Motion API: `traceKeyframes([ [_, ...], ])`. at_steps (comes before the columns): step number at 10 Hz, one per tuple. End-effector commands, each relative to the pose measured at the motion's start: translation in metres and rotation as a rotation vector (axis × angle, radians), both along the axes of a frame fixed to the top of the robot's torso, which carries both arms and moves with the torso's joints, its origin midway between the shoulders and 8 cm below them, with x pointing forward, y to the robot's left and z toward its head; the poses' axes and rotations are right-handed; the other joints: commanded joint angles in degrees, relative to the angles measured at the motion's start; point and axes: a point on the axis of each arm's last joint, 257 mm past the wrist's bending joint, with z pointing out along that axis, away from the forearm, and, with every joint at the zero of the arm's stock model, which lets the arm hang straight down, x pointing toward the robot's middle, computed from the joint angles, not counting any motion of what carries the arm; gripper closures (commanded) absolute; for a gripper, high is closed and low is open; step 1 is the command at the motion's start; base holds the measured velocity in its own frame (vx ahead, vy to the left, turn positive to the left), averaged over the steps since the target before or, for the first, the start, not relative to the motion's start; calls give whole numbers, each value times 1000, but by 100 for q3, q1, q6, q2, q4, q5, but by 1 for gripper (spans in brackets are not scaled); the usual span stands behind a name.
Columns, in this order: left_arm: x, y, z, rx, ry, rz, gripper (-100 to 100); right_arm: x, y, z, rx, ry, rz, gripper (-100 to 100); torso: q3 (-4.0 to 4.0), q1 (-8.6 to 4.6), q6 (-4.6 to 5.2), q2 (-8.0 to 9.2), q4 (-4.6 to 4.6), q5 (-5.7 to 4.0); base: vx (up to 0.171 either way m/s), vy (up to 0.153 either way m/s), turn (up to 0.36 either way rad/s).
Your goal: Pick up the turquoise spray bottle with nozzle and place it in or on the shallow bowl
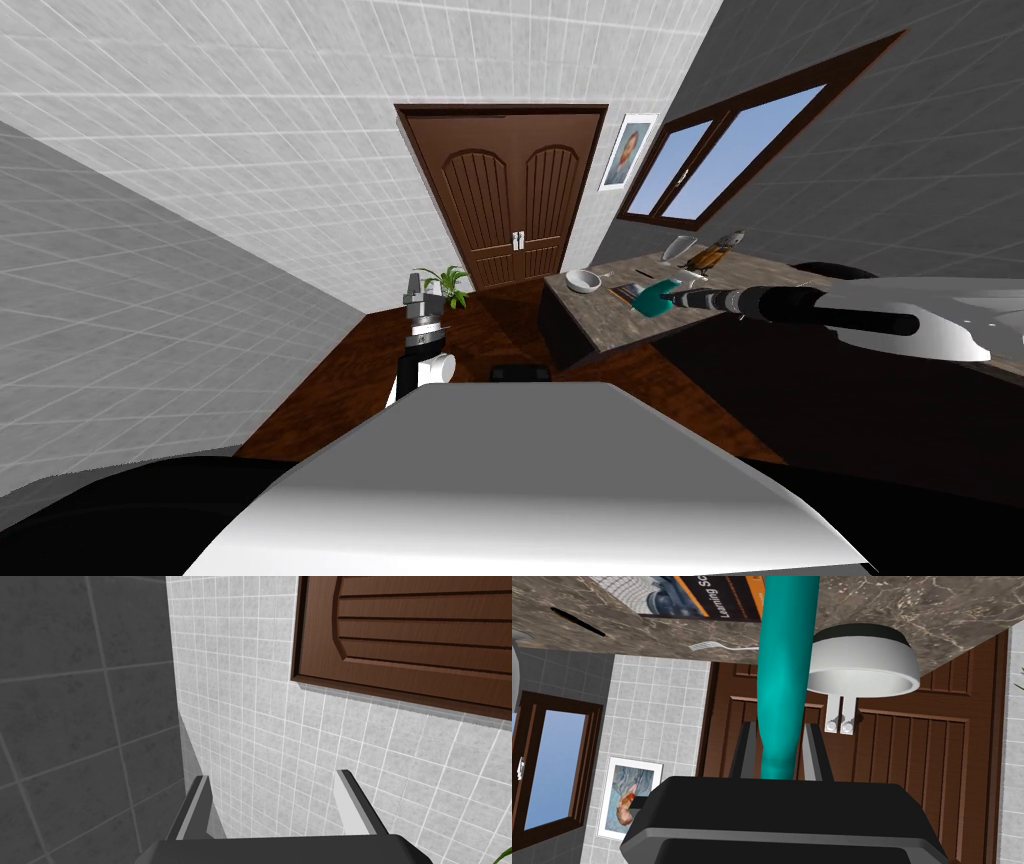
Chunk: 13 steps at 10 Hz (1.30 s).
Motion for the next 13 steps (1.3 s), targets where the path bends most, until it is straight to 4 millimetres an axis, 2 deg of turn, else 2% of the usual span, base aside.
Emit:
traceKeyframes([
  [1,0,0,0,0,0,0,0,5,-12,23,-35,-22,-21,100,0,0,0,0,0,0,-86,100,-26],
  [4,0,0,0,0,0,0,0,13,-28,66,-88,-58,-50,100,-2,7,2,-4,-1,4,-82,105,-24],
  [5,0,0,0,0,0,0,0,13,-28,66,-88,-58,-50,100,-5,6,0,-10,-1,6,-41,62,-4],
  [6,0,0,0,0,0,0,0,17,-35,92,-118,-79,-64,100,-12,-9,0,-21,-5,1,-58,100,-9],
  [8,0,0,0,0,0,0,0,17,-35,92,-118,-79,-64,100,-12,-2,-2,-20,-5,2,-34,56,-16],
  [9,0,0,0,0,0,0,0,20,-39,114,-142,-96,-74,100,-19,-22,-3,-33,-9,-4,-25,53,-5],
  [10,0,0,0,0,0,0,0,20,-39,114,-142,-96,-74,100,-21,-19,-4,-36,-8,-1,-24,59,-8],
  [12,0,0,0,0,0,0,0,22,-40,141,-165,-114,-78,100,-21,-8,-5,-37,-8,2,-1,83,-7],
  [13,0,0,0,0,0,0,0,22,-40,141,-165,-114,-78,100,-26,4,-8,-46,-11,3,32,77,-5],
])
